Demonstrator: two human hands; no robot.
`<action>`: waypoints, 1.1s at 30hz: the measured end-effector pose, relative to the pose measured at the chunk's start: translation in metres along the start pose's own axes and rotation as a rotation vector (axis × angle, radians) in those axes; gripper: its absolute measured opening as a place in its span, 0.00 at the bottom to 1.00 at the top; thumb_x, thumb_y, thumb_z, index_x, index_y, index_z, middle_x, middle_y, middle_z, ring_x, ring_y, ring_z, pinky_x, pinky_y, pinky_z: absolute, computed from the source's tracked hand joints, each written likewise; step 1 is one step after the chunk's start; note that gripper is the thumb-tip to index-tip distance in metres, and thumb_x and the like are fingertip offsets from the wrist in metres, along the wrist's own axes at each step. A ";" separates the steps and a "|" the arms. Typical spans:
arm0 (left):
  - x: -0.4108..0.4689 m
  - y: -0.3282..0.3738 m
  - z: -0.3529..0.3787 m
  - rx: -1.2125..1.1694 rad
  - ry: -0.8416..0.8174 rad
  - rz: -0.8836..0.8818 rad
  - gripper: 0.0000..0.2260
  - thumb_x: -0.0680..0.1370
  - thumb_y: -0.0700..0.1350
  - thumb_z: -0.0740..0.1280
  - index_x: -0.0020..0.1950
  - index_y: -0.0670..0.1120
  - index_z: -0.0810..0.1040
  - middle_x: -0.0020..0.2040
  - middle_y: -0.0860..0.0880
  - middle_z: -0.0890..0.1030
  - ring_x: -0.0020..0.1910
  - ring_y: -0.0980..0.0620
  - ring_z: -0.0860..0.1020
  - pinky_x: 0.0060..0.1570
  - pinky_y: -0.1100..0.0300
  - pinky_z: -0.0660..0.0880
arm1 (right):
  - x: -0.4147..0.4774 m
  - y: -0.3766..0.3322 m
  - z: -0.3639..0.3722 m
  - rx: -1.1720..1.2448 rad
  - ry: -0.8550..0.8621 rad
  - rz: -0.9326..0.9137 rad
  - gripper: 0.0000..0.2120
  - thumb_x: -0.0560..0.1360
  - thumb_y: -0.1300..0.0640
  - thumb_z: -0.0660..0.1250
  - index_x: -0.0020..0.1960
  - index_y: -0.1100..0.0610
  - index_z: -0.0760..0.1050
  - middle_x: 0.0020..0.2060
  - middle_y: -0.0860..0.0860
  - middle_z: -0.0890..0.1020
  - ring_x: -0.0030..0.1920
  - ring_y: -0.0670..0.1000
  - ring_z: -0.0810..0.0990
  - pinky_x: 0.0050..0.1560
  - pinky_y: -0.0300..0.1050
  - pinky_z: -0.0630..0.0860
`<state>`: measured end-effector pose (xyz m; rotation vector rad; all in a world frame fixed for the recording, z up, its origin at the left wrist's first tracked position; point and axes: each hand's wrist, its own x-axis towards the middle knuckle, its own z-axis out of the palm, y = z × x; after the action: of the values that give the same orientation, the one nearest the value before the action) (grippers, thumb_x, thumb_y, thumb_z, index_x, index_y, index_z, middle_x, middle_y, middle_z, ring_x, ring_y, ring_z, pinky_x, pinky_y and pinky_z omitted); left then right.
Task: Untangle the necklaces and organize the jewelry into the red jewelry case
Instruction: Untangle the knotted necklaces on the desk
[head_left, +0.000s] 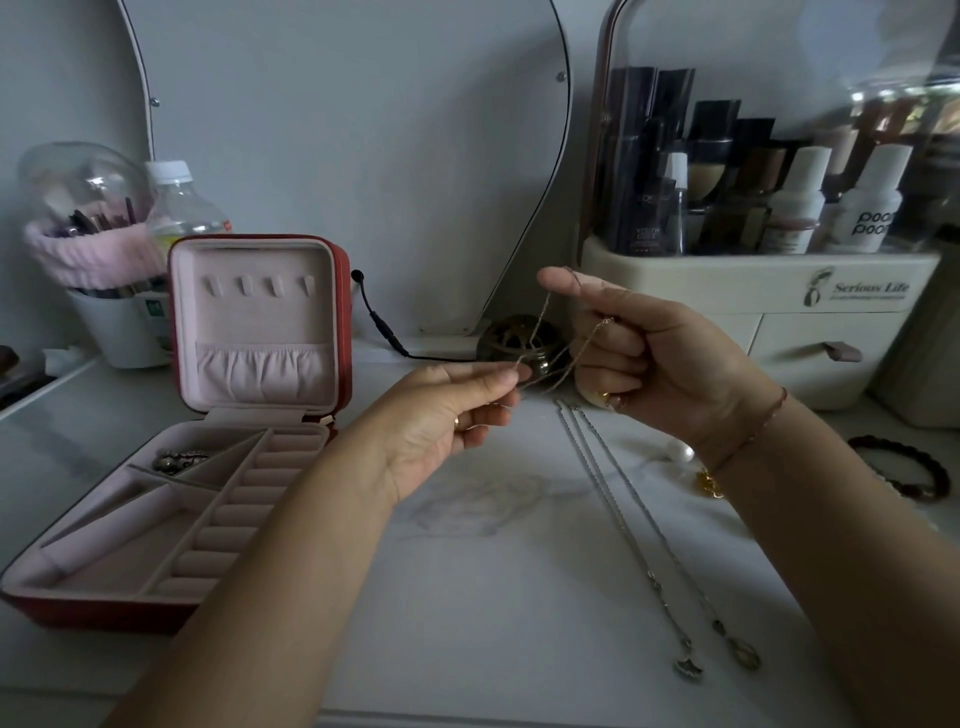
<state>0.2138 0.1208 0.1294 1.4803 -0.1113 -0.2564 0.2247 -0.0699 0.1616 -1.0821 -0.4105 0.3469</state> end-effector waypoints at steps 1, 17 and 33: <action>0.001 -0.001 -0.001 0.009 0.001 -0.009 0.05 0.74 0.43 0.68 0.47 0.46 0.83 0.34 0.53 0.81 0.34 0.58 0.78 0.39 0.63 0.69 | 0.000 -0.001 0.000 -0.002 -0.008 0.004 0.14 0.76 0.57 0.59 0.60 0.56 0.75 0.21 0.44 0.59 0.22 0.43 0.52 0.21 0.35 0.53; 0.003 -0.001 0.001 -0.012 0.065 -0.095 0.04 0.77 0.44 0.66 0.43 0.48 0.79 0.39 0.51 0.84 0.42 0.55 0.80 0.44 0.60 0.72 | -0.004 -0.003 -0.002 -0.012 -0.208 0.024 0.18 0.77 0.60 0.55 0.66 0.57 0.68 0.22 0.45 0.55 0.21 0.43 0.51 0.20 0.36 0.51; -0.004 -0.001 0.012 0.058 -0.116 0.120 0.15 0.68 0.52 0.69 0.52 0.49 0.83 0.49 0.49 0.85 0.51 0.54 0.80 0.53 0.58 0.70 | -0.006 -0.003 -0.006 -0.014 -0.352 0.112 0.23 0.75 0.59 0.60 0.69 0.61 0.66 0.22 0.45 0.56 0.21 0.43 0.53 0.20 0.35 0.54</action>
<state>0.2074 0.1101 0.1300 1.5104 -0.3028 -0.2433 0.2226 -0.0784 0.1611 -1.0613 -0.6668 0.6388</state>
